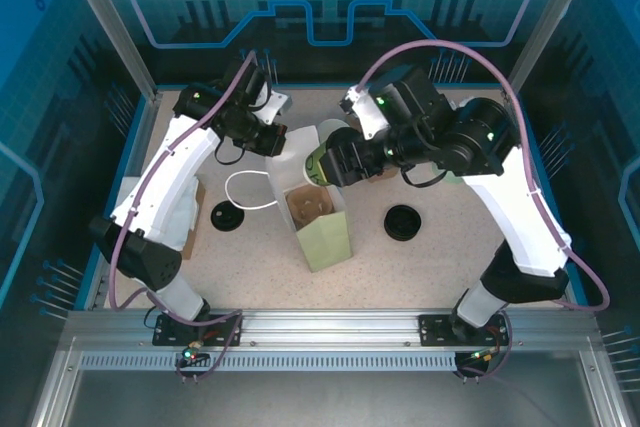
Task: Pack the takeout coffee
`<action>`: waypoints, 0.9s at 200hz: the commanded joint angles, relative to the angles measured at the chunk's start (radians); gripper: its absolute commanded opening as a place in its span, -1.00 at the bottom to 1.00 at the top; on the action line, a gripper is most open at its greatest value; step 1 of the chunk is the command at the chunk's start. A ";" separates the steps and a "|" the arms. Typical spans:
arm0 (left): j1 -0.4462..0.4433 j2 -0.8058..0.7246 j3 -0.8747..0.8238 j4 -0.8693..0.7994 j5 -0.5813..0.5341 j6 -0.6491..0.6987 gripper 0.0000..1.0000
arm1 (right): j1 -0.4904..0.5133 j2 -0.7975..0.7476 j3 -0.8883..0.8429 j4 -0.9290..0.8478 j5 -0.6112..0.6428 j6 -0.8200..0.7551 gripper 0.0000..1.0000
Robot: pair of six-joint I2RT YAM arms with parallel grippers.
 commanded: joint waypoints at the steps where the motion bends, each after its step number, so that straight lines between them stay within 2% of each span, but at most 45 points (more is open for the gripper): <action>1: -0.003 0.018 0.033 -0.037 -0.015 -0.055 -0.89 | 0.028 0.033 0.021 0.006 0.006 -0.003 0.54; 53: -0.002 0.032 0.046 -0.052 -0.034 -0.111 -0.87 | 0.065 0.105 0.006 0.007 0.005 -0.003 0.54; 180: -0.024 0.019 0.015 -0.051 -0.032 -0.129 -0.83 | 0.062 0.233 -0.024 -0.070 0.085 -0.026 0.54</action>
